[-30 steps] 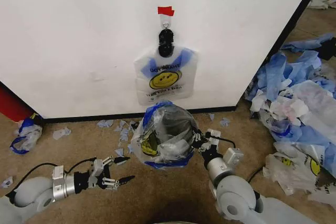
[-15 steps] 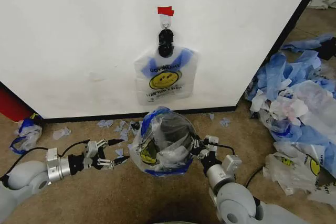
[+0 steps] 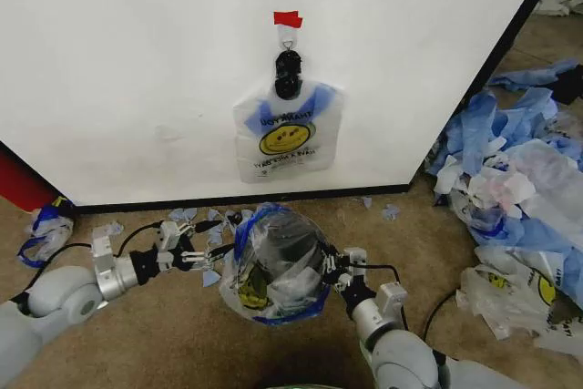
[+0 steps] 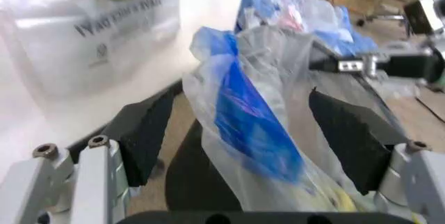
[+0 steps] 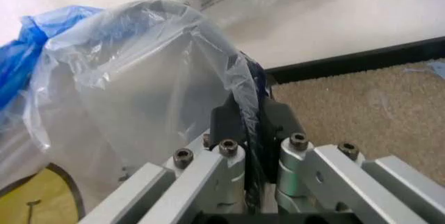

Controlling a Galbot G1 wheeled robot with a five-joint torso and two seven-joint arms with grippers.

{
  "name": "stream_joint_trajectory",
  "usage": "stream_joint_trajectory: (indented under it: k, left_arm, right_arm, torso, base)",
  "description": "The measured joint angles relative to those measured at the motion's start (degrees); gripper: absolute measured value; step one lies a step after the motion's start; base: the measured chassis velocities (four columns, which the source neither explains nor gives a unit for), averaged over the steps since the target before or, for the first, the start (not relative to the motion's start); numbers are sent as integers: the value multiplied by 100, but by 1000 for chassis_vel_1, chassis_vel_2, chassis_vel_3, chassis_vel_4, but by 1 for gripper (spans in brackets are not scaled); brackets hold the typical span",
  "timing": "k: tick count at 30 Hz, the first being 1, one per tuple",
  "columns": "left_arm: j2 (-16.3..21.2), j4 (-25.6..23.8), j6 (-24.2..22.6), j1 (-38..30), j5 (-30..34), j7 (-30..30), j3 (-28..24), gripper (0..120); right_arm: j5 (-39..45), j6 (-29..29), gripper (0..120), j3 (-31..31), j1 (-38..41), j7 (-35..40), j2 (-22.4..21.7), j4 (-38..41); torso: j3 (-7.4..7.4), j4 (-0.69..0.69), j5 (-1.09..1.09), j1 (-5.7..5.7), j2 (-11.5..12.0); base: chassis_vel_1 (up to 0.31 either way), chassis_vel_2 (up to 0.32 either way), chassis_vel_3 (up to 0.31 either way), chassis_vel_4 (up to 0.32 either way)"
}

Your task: Pick up the garbage bag from the wall and place it over the trash bin.

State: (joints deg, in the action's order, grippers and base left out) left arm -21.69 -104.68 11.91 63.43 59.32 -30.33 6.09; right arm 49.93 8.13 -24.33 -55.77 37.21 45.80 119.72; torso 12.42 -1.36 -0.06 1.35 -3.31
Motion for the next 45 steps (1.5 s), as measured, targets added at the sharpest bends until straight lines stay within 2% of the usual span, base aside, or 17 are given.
stream_joint_trajectory:
  k: [4, 13, 18, 23, 24, 26, 29, 31, 32, 34, 36, 39, 40, 42, 43, 44, 45]
  left_arm:
    - [-328, 219, 13, -43, 16, 168, 195, 77]
    - [-1382, 150, -271, 457, 363, 380, 1348, 77]
    - [-1636, 45, -638, 781, 624, 415, 1769, 77]
    - [-1880, -116, -1270, 1124, 730, 747, 2308, 70]
    - [-1880, -116, -1270, 1124, 730, 747, 2308, 70]
    - [-1994, -209, -1551, 1175, 666, 1206, 2451, 68]
    - [-2232, -402, -2072, 1177, 689, 2229, 2679, 67]
    - [-2364, -439, -2451, 1136, 832, 2871, 2886, 68]
    - [-2364, -439, -2451, 1136, 832, 2871, 2886, 68]
    - [-2430, -428, -2779, 1082, 1144, 3564, 3051, 68]
    - [-2506, -331, -3059, 936, 1715, 4469, 3237, 69]
    - [-2683, 17, -3269, 503, 3440, 6095, 3547, 69]
    - [-2683, 17, -3269, 503, 3440, 6095, 3547, 69]
    - [-2760, 45, -3353, 435, 3945, 6458, 3680, 69]
    - [-2826, 36, -3433, 461, 3996, 6418, 3778, 71]
    - [-2914, -154, -3127, 733, 3113, 5613, 3823, 76]
    - [-2951, -336, -3051, 914, 2588, 5202, 3831, 79]
  right_arm:
    - [7, 4, 0, 27, 5, 2, 100, -34]
    - [44, 14, 0, 229, -8, 13, 184, -59]
    - [54, 21, 0, 322, -60, 14, 147, -33]
    - [40, 26, 0, 413, -127, 9, 163, -13]
    - [40, 26, 0, 413, -127, 9, 163, -13]
    - [31, 27, 0, 423, -136, 8, 183, -11]
    - [19, 28, 0, 424, -135, 4, 232, -15]
    - [13, 30, 0, 433, -131, 2, 262, -24]
    - [13, 30, 0, 433, -131, 2, 262, -24]
    - [12, 36, 0, 454, -131, -2, 277, -27]
    - [11, 47, 0, 490, -140, -20, 280, -36]
    - [11, 63, 0, 536, -145, -46, 289, -71]
    - [11, 63, 0, 536, -145, -46, 289, -71]
    - [11, 68, 0, 545, -144, -49, 297, -74]
    - [12, 69, 0, 551, -143, -54, 301, -75]
    - [18, 72, 0, 565, -137, -58, 307, -89]
    - [20, 73, 0, 571, -133, -59, 311, -97]
  torso:
    - [0, 1, -1, 0, 0]
    - [0, 0, -2, 0, 0]
    - [0, 0, -1, 0, 0]
    - [0, 1, 0, 0, 0]
    - [0, 1, 0, 0, 0]
    - [0, 1, -2, 0, 0]
    - [0, 0, -2, 0, 0]
    - [0, 0, -1, 0, 0]
    - [0, 0, -1, 0, 0]
    - [0, 1, -1, 0, 0]
    - [0, 1, -1, 0, 0]
    - [1, -1, -4, 0, 0]
    - [1, -1, -4, 0, 0]
    - [1, -2, -3, 0, 0]
    - [0, -2, 0, 0, 0]
    - [0, -2, -2, 0, 0]
    - [0, 2, -2, 0, 0]
  base:
    - [0, 0, 0, 0]
    - [0, 0, 0, 0]
    - [0, 0, 0, 0]
    - [0, 0, 0, 0]
    - [0, 0, 0, 0]
    - [0, 0, 0, 0]
    - [0, 0, 0, 0]
    - [0, 0, 0, 0]
    - [0, 0, 0, 0]
    - [0, 0, 0, 0]
    - [0, 0, 0, 0]
    - [0, 0, 0, 0]
    - [0, 0, 0, 0]
    - [0, 0, 0, 0]
    - [0, 0, 0, 0]
    - [0, 0, 0, 0]
    - [0, 0, 0, 0]
